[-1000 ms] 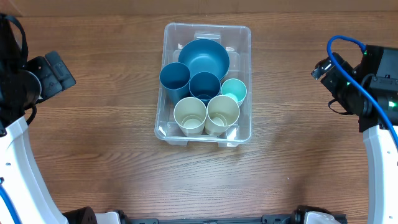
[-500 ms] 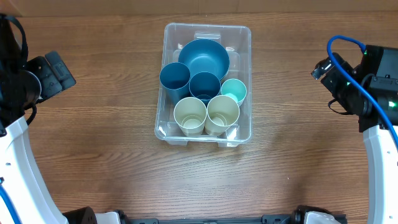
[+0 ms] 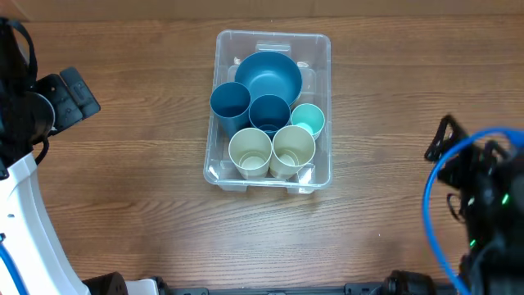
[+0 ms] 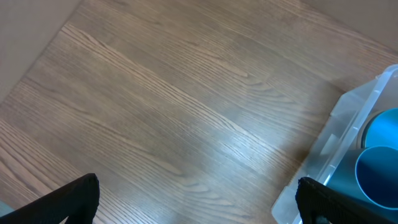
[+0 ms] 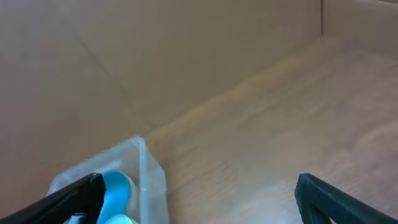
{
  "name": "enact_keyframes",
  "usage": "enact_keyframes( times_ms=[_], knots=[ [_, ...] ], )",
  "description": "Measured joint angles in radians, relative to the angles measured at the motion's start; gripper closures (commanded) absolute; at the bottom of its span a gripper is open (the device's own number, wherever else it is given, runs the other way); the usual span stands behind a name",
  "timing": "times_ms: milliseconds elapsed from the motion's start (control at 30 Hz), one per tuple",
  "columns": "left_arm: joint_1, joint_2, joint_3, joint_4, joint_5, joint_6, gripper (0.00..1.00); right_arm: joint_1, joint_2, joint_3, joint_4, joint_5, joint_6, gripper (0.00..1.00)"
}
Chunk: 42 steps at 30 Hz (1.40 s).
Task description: Pack container
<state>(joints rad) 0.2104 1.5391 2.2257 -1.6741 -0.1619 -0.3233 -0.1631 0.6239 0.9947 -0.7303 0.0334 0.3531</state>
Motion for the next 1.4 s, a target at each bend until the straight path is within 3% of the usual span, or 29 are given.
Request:
enact_keyframes(
  times_ms=[167, 433, 733, 1100, 1400],
  knots=[
    [0.000, 0.000, -0.001, 0.000, 0.002, 0.000, 0.00, 0.000, -0.231, -0.305, 0.017, -0.004, -0.043, 0.00],
    [0.000, 0.000, -0.002, -0.002, 0.001, 0.000, 0.00, 0.000, -0.392, -0.587, 0.032, -0.045, -0.057, 0.00],
    [0.000, 0.000, -0.002, -0.001, 0.001, 0.000, 0.00, 0.000, -0.516, -0.694, 0.040, -0.056, -0.060, 0.00],
    [0.000, 0.000, -0.002, -0.002, 0.001, 0.000, 0.00, 0.000, -0.517, -0.816, 0.026, -0.056, -0.062, 0.00],
    [0.000, 0.000, -0.002, -0.002, 0.001, 0.000, 0.00, 0.000, -0.518, -0.816, 0.022, -0.055, -0.062, 0.00]
  ],
)
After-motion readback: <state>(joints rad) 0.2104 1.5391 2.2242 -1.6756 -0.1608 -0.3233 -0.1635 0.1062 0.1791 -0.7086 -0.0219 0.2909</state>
